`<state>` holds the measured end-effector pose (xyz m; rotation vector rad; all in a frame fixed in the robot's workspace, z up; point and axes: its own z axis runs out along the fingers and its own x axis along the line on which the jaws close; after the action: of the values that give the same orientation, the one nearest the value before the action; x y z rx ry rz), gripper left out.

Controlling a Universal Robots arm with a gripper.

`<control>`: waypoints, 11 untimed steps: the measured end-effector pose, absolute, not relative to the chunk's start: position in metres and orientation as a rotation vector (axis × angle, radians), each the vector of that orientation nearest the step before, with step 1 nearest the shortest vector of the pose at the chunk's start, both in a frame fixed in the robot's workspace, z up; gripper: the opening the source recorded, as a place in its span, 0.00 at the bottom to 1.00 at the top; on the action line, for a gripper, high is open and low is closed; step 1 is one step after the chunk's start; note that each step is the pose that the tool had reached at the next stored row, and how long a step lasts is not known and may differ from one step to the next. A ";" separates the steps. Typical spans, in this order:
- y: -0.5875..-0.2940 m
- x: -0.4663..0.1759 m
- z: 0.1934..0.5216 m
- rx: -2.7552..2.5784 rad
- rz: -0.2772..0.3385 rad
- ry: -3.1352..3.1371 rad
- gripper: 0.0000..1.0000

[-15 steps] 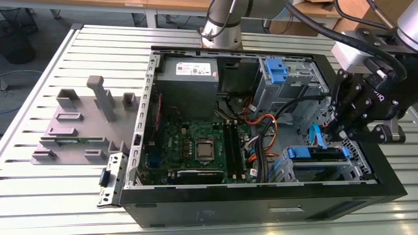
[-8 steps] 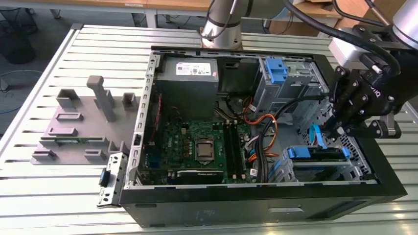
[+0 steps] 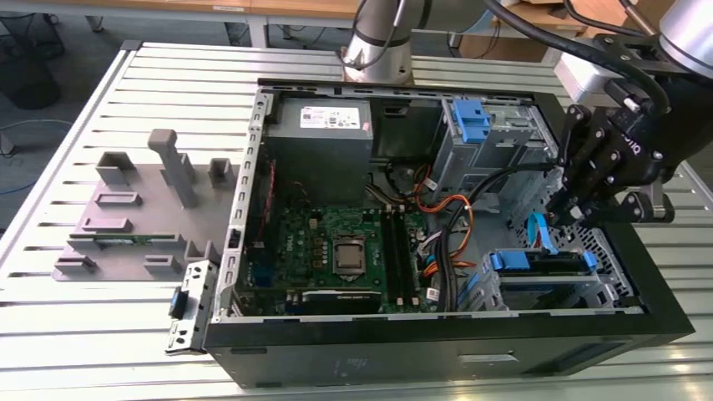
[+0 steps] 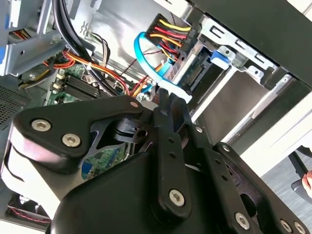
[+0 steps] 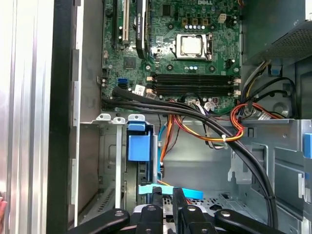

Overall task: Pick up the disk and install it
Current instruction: 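Insert the first disk wire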

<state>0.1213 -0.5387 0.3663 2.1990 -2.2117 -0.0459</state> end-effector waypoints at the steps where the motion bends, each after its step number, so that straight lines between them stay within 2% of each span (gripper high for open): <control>1: -0.538 0.122 0.366 2.199 -0.046 -2.212 0.23; 11: -0.537 0.134 0.363 2.199 -0.046 -2.212 0.23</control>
<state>0.1337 -0.5368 0.3629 2.1989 -2.2119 -0.0459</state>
